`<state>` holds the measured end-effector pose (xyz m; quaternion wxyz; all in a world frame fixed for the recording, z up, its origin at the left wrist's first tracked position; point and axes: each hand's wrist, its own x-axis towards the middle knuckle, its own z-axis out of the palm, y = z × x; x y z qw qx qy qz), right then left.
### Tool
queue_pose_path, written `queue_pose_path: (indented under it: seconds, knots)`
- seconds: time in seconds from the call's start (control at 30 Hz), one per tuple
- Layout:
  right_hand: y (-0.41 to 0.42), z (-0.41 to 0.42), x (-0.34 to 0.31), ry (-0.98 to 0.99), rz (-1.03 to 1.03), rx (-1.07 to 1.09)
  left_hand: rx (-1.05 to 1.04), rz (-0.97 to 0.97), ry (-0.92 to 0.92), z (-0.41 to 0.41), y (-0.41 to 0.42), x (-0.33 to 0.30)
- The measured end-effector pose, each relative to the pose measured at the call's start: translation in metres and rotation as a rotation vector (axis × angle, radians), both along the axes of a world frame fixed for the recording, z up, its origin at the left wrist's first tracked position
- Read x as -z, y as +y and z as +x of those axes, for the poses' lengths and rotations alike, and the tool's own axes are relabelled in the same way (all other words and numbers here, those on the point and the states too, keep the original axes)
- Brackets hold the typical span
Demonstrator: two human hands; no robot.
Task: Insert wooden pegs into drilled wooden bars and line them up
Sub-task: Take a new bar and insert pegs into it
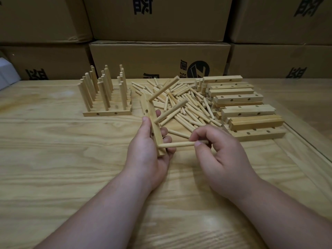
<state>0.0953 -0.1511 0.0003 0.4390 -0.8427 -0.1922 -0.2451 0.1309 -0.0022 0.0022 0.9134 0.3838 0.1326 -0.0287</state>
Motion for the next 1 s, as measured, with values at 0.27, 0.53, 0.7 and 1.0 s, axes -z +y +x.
queue_pose_path:
  seconds: [0.27,0.53,0.7,1.0]
  knots:
    - [0.0009,0.0011,-0.0012,-0.004,-0.026,0.039,0.027,0.032,-0.048,-0.0005,-0.0007,0.0024]
    - [0.001,-0.0001,0.0022,0.074,-0.152,-0.053,0.074,0.175,-0.139,-0.0043,-0.0019,0.0054]
    - [0.0015,0.001,0.0029,0.068,-0.221,-0.014,0.059,0.314,-0.186,-0.0075,-0.0065,0.0034]
    - [0.0021,-0.0022,0.0003,0.204,-0.139,-0.052,0.095,0.277,-0.188,-0.0087,-0.0058,0.0014]
